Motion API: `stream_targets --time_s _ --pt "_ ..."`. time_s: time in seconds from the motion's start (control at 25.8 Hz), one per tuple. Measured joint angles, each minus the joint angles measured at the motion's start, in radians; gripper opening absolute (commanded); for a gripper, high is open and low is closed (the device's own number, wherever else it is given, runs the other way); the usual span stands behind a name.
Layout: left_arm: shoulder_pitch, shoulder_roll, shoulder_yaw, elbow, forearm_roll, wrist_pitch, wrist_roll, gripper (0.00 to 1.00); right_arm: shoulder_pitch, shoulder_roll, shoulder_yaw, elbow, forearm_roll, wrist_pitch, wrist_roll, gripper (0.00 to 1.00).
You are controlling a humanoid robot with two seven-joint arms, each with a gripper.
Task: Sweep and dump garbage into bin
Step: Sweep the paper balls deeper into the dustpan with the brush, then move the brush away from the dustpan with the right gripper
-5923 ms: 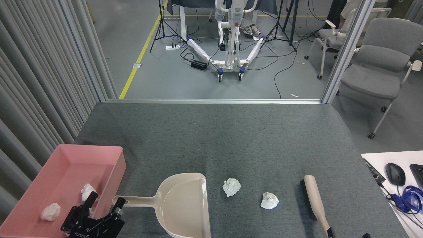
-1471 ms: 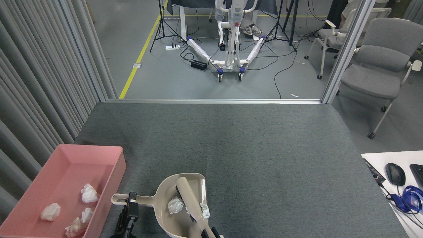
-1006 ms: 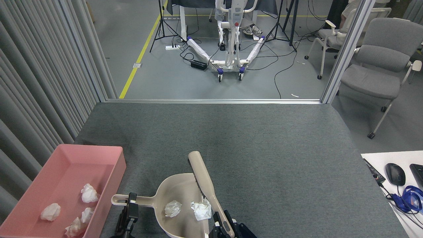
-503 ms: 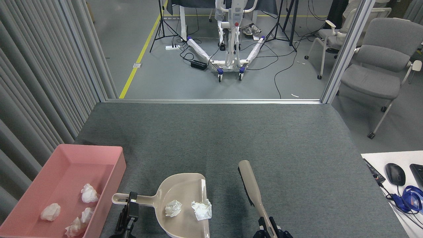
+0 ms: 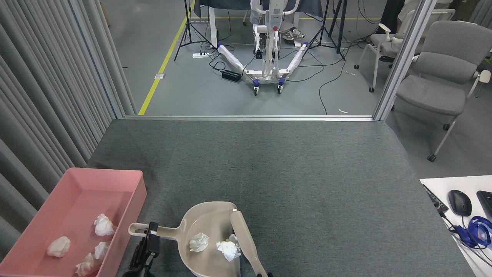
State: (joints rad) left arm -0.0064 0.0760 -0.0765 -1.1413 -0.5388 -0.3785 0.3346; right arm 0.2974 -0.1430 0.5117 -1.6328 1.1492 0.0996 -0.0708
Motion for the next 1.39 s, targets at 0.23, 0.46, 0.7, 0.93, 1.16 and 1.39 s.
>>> stream_targets --time_s 0.23,0.46,0.7,0.93,1.16,1.39 --pt "-0.01 0.018 0.001 -0.004 -0.001 0.002 -0.006 0.18 -0.007 0.042 0.059 0.002 0.004 -0.006 -0.009 0.0" --pt "-0.013 0.023 0.001 -0.009 0.006 0.003 -0.004 0.18 0.0 0.056 0.085 -0.038 0.009 -0.051 -0.091 0.0" --pt "-0.007 0.022 0.001 -0.01 0.026 0.006 -0.002 0.11 0.006 0.027 0.024 -0.099 0.011 -0.059 -0.149 0.0" --pt "-0.002 0.021 0.0 -0.016 0.111 0.01 -0.004 0.04 0.022 -0.058 -0.165 -0.11 -0.021 -0.076 -0.158 0.0" --pt "0.004 0.021 -0.006 -0.058 0.15 0.008 -0.005 0.0 0.036 -0.139 -0.351 -0.089 -0.105 -0.124 -0.156 0.0" --pt "0.007 0.024 -0.041 -0.099 0.255 0.012 -0.005 0.0 0.035 -0.178 -0.412 -0.007 -0.127 -0.135 -0.146 0.0"
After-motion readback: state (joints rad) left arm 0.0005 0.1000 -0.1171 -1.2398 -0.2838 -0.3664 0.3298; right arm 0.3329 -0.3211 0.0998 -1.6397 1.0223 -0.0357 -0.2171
